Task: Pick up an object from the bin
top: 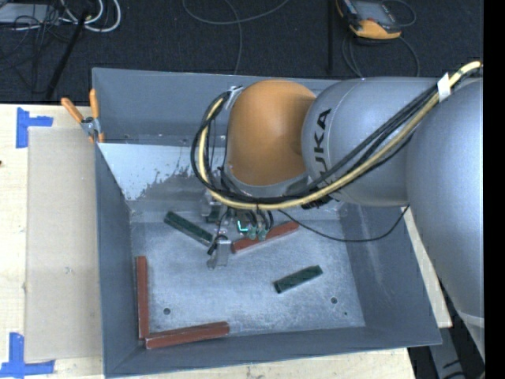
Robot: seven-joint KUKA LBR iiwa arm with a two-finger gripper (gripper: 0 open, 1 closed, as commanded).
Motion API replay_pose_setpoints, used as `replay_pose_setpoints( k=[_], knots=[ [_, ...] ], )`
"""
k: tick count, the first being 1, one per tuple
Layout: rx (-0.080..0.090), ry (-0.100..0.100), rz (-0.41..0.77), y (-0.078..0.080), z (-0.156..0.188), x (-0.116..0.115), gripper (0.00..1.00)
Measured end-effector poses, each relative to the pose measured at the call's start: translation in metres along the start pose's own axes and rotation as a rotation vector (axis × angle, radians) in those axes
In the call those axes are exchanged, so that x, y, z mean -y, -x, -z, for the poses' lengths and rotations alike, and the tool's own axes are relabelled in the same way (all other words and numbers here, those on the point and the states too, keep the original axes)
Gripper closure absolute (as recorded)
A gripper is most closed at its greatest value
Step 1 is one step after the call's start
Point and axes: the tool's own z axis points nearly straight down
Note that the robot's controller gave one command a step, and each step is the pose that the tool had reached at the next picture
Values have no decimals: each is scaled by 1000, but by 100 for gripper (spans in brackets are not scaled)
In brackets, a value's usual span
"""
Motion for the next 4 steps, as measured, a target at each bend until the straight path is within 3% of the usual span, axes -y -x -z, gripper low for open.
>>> replay_pose_setpoints(
  k=[1, 2, 3, 4],
  knots=[
    [1, 0, -130, 20, -96, -5, 0],
    [10, 3, -229, 34, -60, -19, 0],
    [9, 3, -420, 37, -51, -12, 0],
    [7, 3, -596, 32, -92, -3, 0]
  ],
)
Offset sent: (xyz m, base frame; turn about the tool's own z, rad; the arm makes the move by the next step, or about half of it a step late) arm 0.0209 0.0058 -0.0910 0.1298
